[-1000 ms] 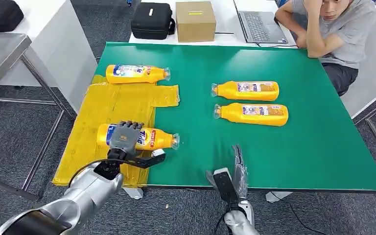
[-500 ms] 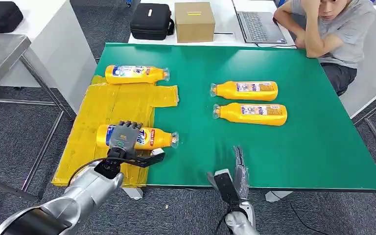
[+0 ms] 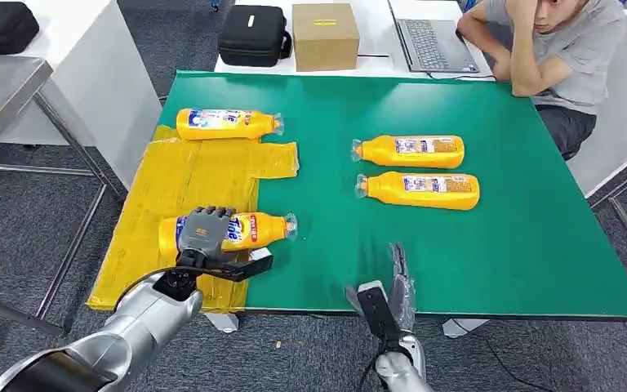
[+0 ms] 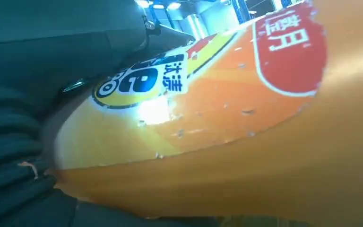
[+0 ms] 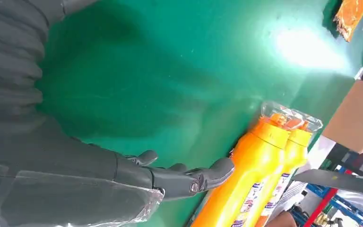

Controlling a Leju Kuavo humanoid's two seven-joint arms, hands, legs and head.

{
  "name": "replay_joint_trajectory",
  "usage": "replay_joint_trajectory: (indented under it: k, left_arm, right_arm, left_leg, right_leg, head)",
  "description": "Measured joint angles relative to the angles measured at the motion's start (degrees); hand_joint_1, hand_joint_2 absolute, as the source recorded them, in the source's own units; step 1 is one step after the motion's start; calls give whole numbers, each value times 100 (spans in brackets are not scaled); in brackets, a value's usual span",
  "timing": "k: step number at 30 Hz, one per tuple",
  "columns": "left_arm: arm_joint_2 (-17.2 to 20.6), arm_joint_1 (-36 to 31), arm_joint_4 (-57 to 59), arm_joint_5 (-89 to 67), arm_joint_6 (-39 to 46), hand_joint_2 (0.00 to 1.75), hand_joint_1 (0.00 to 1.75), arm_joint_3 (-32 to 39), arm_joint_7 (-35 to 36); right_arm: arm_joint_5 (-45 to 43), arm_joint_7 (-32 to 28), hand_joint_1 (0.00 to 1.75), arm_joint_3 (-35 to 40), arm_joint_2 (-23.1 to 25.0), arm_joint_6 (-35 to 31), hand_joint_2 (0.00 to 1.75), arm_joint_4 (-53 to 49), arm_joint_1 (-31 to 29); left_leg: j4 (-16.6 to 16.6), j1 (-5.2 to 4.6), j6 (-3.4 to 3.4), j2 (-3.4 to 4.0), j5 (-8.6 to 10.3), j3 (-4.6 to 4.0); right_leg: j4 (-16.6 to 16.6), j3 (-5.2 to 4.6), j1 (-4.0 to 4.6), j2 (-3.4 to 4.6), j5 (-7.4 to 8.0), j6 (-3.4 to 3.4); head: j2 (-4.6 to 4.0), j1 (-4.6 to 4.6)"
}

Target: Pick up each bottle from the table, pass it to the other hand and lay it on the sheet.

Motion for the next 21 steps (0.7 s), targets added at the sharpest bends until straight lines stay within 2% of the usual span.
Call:
replay_joint_trajectory:
  k: [3,9,10,11,12,15,16,17,21]
  left_arm:
    - [0,13,0,-7,0,175,148,35,-15]
    - [-9,26,2,-88,-9,175,143,68,-68]
    - [-13,27,2,-112,-11,175,131,68,-72]
    - [-20,29,2,-127,-13,175,110,68,-85]
    - [-26,33,2,-142,-11,175,99,68,-92]
    - [-42,35,2,-192,13,175,99,70,-101]
    - [-48,37,2,-210,46,175,84,70,-114]
    - [-55,39,2,-227,59,175,56,72,-125]
    - [-72,48,2,-247,103,175,17,79,-155]
  right_arm:
    - [-15,0,0,0,18,-2,175,15,-37]
    - [-13,0,0,0,29,0,175,79,-86]
    - [-7,0,0,0,29,0,175,83,-86]
    - [0,0,0,0,29,0,175,85,-84]
    - [2,0,0,-4,29,-2,175,88,-79]
    - [4,0,0,-20,29,0,175,96,-60]
    - [7,0,0,-26,29,0,175,103,-58]
    - [7,0,0,-31,29,-2,175,105,-58]
    - [13,0,0,-37,29,0,175,116,-63]
  left_leg:
    - [0,0,0,0,0,1]
    - [0,1,-1,0,0,3]
    - [0,1,-1,0,0,3]
    - [0,1,-1,0,0,3]
    - [0,1,-1,0,0,3]
    - [0,0,-1,-1,1,3]
    - [0,0,-1,-1,0,3]
    - [0,0,-1,-1,1,3]
    - [0,-1,0,-3,1,3]
  right_leg:
    - [0,0,0,0,0,0]
    - [0,1,1,0,0,0]
    - [0,1,1,0,0,0]
    - [0,1,1,0,0,0]
    - [0,1,1,0,0,0]
    - [0,2,0,-1,0,0]
    - [0,2,0,-1,0,0]
    - [0,2,0,-1,0,0]
    - [0,4,0,-3,0,0]
  head:
    - [0,0]
    - [0,0]
    - [0,0]
    - [0,0]
    - [0,0]
    - [0,0]
    - [0,0]
    - [0,0]
    - [0,0]
